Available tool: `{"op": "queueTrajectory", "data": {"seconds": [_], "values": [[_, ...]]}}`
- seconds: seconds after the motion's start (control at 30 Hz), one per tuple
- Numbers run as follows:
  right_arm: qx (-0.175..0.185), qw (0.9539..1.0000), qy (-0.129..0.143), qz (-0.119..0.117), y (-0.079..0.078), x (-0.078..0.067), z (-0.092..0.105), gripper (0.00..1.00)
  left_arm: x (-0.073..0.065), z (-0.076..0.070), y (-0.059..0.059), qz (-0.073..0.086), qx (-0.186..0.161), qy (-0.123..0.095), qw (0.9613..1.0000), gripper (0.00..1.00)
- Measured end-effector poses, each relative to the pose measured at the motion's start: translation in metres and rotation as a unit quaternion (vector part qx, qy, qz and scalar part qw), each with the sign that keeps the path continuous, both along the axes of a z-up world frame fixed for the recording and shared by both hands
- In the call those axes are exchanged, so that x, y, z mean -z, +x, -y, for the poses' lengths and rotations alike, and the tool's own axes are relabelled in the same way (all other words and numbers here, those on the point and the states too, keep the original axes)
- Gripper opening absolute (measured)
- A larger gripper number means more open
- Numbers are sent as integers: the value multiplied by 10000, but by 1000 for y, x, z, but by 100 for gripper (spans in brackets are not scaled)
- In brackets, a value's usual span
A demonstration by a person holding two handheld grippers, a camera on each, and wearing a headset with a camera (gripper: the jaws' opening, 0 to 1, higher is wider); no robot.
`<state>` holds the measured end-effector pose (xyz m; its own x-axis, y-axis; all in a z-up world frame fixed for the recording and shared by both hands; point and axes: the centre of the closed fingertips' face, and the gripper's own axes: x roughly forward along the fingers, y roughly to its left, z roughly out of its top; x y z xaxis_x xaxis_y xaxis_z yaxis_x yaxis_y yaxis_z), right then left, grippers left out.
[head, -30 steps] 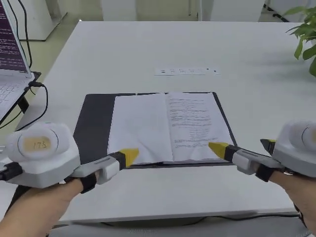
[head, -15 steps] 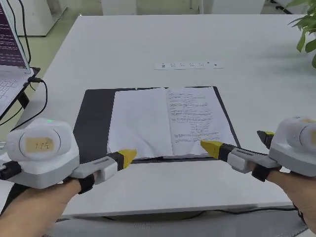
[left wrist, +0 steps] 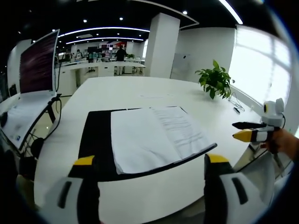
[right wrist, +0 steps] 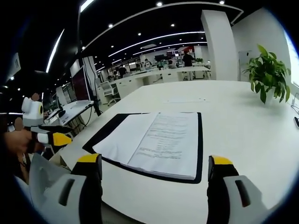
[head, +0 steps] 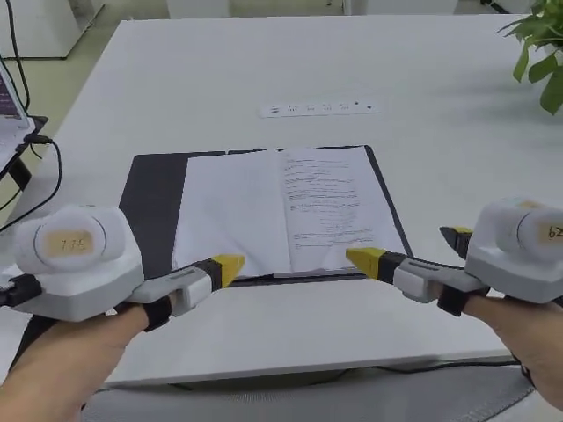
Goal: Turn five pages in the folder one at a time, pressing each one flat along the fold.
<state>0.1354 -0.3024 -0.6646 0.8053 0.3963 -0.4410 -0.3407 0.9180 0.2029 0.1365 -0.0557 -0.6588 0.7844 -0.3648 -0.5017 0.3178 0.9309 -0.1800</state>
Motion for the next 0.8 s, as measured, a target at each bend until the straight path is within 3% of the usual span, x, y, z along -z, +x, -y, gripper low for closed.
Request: {"op": "queueTrajectory", "data": {"seconds": [0.37, 0.8], "values": [[226, 9997, 101, 68, -4, -5, 22, 85, 12, 63, 20, -73, 560, 4, 9984, 80], [264, 9994, 236, -23, -2, 2, 37, 80, 38, 126, 45, -184, 1198, 115, 9926, 72]]}}
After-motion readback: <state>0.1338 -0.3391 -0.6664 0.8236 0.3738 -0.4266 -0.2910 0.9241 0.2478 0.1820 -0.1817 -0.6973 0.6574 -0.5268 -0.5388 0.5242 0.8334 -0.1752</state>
